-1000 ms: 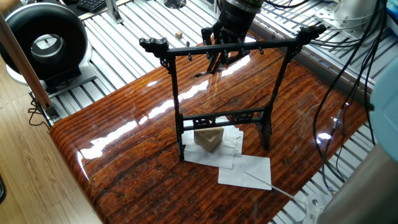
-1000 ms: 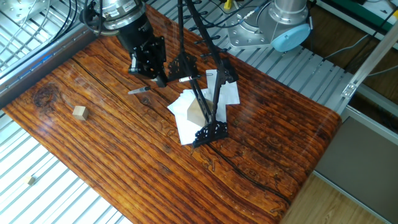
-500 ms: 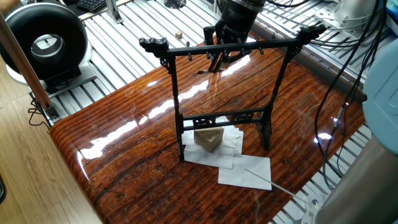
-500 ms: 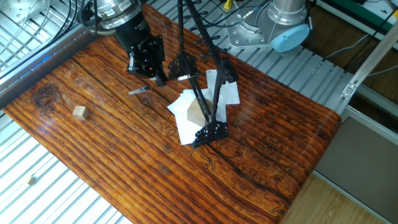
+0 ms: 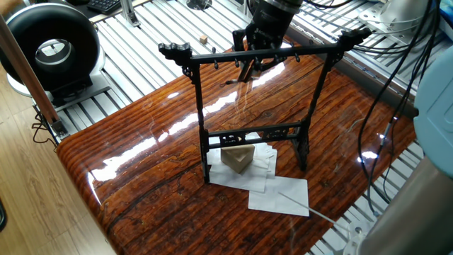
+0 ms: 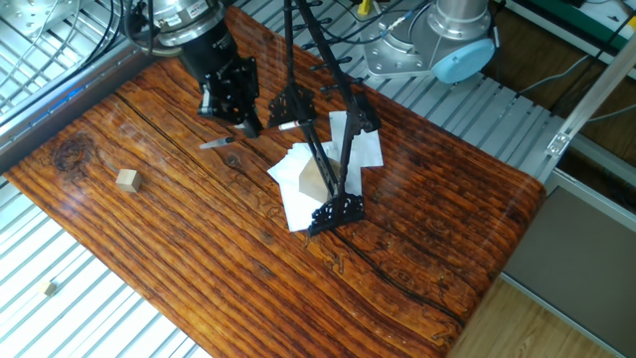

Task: Place the brush on the pen rack

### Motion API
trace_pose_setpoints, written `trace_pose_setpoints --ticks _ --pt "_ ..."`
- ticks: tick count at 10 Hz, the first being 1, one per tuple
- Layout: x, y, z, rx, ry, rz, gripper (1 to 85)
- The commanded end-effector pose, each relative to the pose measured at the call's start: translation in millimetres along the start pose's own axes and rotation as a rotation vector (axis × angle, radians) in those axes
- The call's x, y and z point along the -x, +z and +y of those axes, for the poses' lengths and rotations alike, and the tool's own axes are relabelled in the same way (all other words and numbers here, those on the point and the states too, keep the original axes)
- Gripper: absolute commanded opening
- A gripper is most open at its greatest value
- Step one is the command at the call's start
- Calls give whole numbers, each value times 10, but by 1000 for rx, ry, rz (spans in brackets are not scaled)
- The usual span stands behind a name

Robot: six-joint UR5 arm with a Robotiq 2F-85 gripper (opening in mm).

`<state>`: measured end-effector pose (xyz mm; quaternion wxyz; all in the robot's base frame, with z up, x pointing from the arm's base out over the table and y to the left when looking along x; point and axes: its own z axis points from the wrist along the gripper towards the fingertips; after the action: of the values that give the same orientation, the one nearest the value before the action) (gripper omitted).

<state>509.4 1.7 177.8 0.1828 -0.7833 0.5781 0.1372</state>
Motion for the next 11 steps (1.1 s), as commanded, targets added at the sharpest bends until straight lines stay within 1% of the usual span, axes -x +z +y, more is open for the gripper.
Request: trace_pose_setpoints --ticks 1,2,3,4,5,6,7,8,9,10,11 --pt "-283 -36 -146 -58 44 109 10" --pt "-352 -49 -212 -84 43 136 10" --pt "-362 -53 -234 -94 66 138 10" --pt "-458 -67 -225 -92 58 176 10" --pt "-461 -66 -195 -79 45 178 10" --pt "-376 -49 -168 -67 40 145 10" --pt "-325 -51 -153 -61 40 123 10" --pt "-336 -100 -157 -51 32 109 10" --pt "-316 -115 -186 -45 30 82 10" --pt "-320 -127 -218 -40 29 66 10" --pt "-323 -138 -241 -36 31 59 10"
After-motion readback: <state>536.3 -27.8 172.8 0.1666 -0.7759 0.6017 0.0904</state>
